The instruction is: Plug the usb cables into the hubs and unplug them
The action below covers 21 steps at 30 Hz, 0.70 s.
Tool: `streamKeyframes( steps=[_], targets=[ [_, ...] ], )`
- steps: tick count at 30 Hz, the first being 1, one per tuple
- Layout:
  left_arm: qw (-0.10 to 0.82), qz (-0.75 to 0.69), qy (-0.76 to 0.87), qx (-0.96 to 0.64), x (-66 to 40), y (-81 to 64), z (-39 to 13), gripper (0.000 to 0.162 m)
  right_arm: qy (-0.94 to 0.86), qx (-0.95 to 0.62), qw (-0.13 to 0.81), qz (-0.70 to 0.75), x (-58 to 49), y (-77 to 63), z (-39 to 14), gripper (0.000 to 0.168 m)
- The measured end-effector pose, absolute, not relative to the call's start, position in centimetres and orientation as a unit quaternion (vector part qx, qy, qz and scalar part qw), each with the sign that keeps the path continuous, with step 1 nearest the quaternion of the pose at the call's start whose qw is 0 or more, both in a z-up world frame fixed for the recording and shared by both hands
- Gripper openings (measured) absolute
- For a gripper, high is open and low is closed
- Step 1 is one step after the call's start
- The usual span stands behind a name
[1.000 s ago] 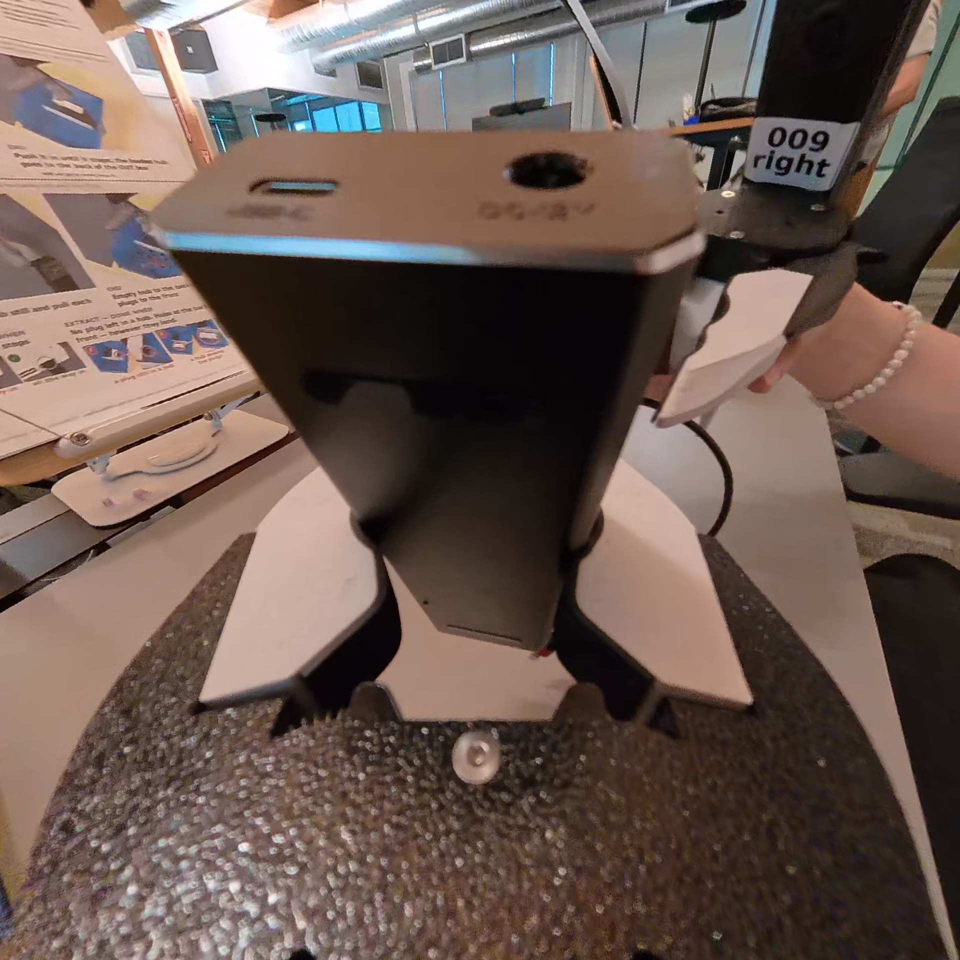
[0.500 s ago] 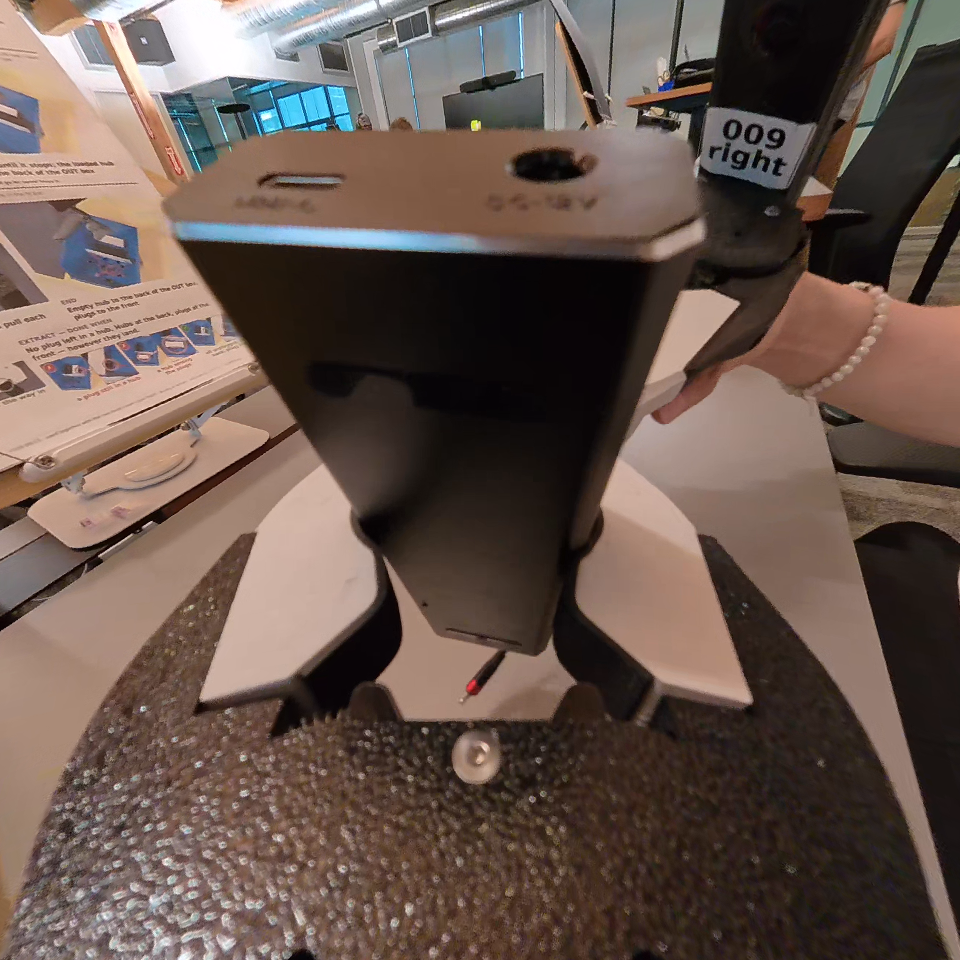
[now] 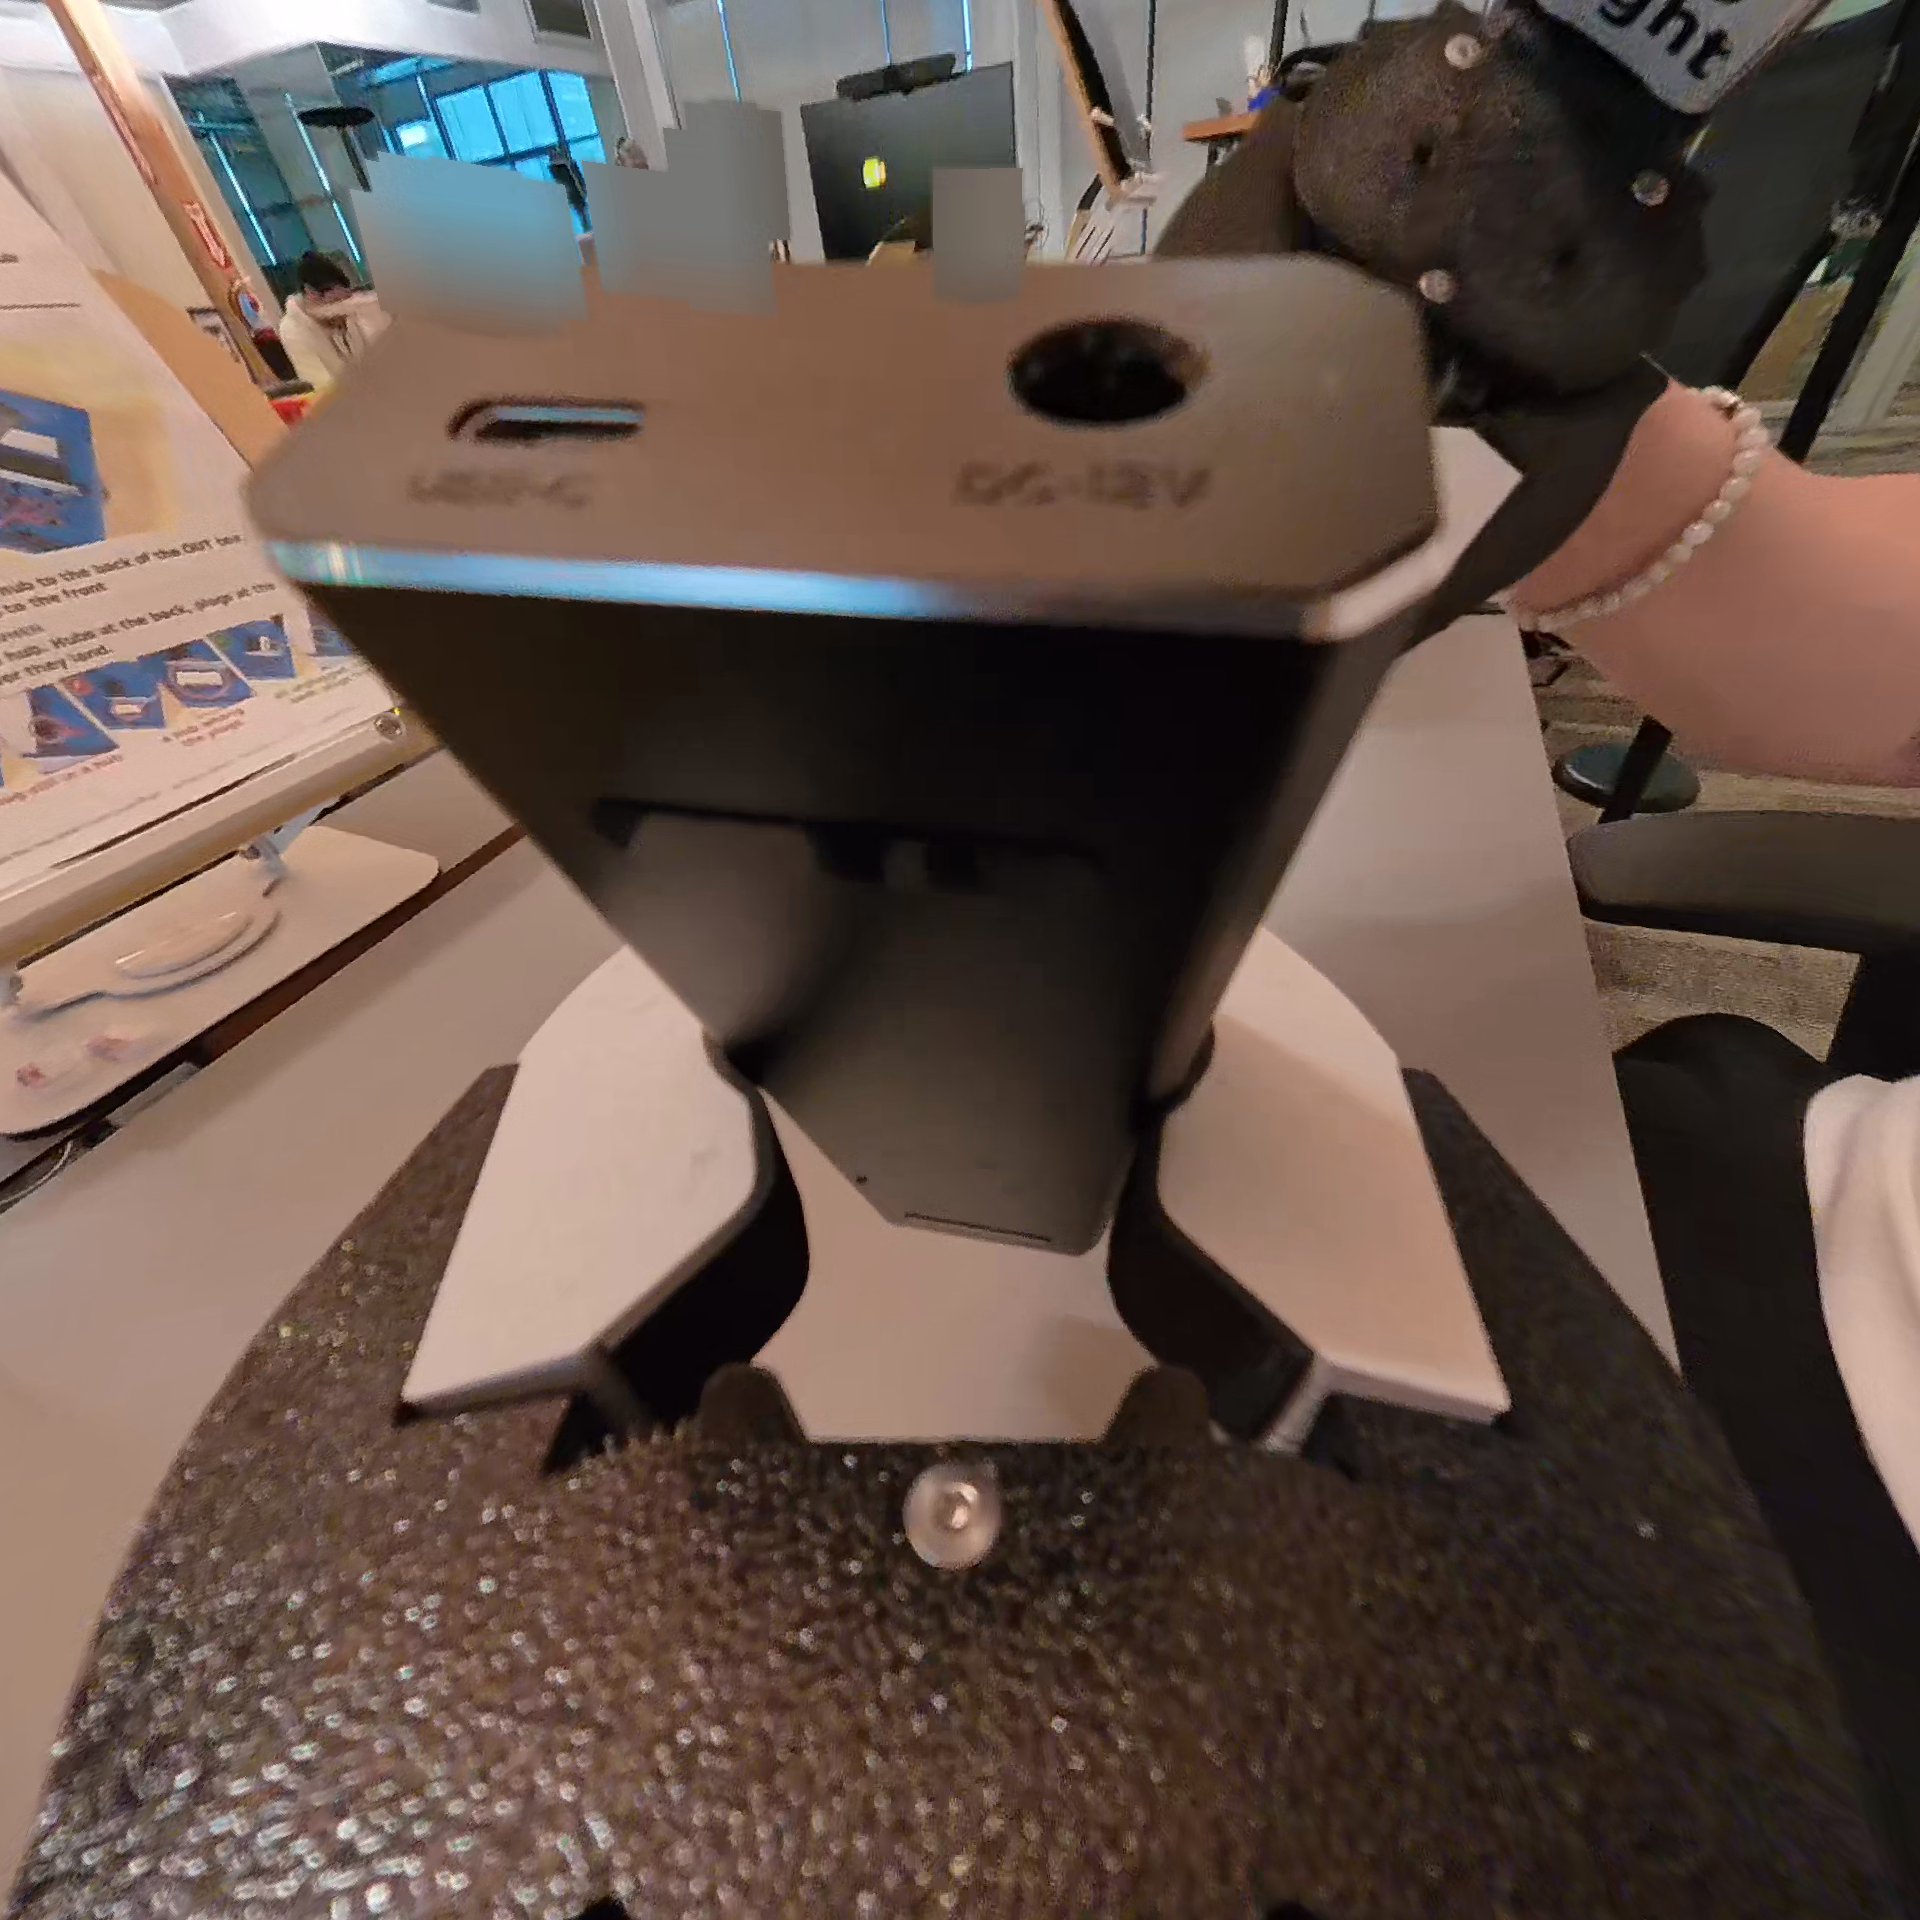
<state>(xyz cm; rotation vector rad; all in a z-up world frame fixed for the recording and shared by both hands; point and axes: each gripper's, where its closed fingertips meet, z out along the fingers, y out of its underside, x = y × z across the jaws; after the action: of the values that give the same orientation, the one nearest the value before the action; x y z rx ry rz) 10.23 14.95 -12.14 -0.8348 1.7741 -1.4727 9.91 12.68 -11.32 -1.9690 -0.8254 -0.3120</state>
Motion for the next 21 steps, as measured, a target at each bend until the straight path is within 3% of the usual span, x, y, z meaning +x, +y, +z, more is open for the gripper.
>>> streamKeyframes(
  steps=[8, 10, 11, 15, 21],
  targets=[
    [0.343, -0.540, 0.696, -0.326, 10.7, 14.8, -12.9, 0.073, -0.331, -0.825, 0.438, -0.133, 11.7, 12.4, -11.8, 0.003],
    [0.393, -0.453, 0.708, -0.373, 10.9, 18.5, -14.3, 0.073, -0.282, -0.843, 0.402, -0.220, 17.1, 10.8, -10.9, 0.004],
    [0.406, -0.436, 0.693, -0.405, 10.6, 21.1, -14.7, 0.073, -0.264, -0.854, 0.414, -0.172, 17.2, 9.5, -10.5, 0.003],
    [0.424, -0.506, 0.625, -0.417, 8.4, 24.3, -11.7, 0.073, -0.127, -0.881, 0.362, -0.277, 28.8, 2.7, -8.9, 0.003],
    [0.414, -0.523, 0.627, -0.402, 8.6, 23.1, -11.3, 0.073, 0.034, -0.811, 0.465, -0.354, 42.5, -5.4, -5.4, 0.004]
  ],
)
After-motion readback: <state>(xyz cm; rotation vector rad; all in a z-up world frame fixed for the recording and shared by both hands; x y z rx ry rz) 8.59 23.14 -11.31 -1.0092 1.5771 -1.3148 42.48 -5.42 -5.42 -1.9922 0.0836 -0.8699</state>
